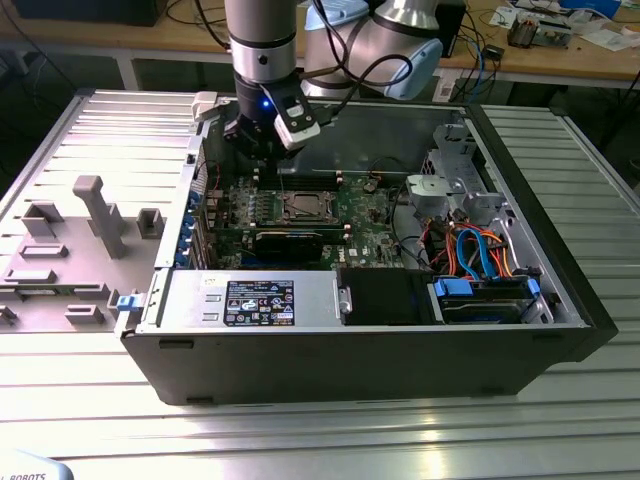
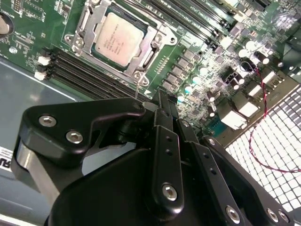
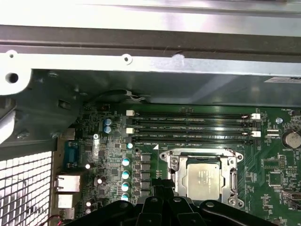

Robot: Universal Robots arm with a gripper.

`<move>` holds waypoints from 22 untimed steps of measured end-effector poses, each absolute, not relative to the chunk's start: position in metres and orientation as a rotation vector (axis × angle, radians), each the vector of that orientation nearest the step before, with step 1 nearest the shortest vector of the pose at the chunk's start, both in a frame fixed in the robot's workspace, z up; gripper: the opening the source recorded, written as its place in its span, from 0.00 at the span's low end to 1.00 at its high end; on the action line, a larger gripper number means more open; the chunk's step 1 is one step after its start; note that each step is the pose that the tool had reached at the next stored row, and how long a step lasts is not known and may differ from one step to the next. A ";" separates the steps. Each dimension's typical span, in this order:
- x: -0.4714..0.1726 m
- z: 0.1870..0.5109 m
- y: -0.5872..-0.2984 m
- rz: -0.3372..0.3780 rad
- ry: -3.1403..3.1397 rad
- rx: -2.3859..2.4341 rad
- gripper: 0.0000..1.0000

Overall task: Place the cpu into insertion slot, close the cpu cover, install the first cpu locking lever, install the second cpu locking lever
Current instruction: 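Install the first cpu locking lever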

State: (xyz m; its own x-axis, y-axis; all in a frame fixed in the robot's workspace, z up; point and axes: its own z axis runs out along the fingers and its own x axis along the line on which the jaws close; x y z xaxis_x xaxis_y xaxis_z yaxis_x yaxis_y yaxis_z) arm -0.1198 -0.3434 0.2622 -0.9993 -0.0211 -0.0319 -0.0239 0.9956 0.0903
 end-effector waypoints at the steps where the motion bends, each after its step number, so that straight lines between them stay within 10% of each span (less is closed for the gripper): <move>1: -0.121 0.262 -0.343 0.141 3.107 -0.035 0.11; 22: -0.121 0.261 -0.332 0.142 3.107 -0.042 0.11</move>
State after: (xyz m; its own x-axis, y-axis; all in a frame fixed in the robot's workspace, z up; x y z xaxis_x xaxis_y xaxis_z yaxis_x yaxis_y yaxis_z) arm -0.1213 -0.3317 0.2608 -0.9992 -0.0258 -0.0319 -0.0286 0.9955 0.0909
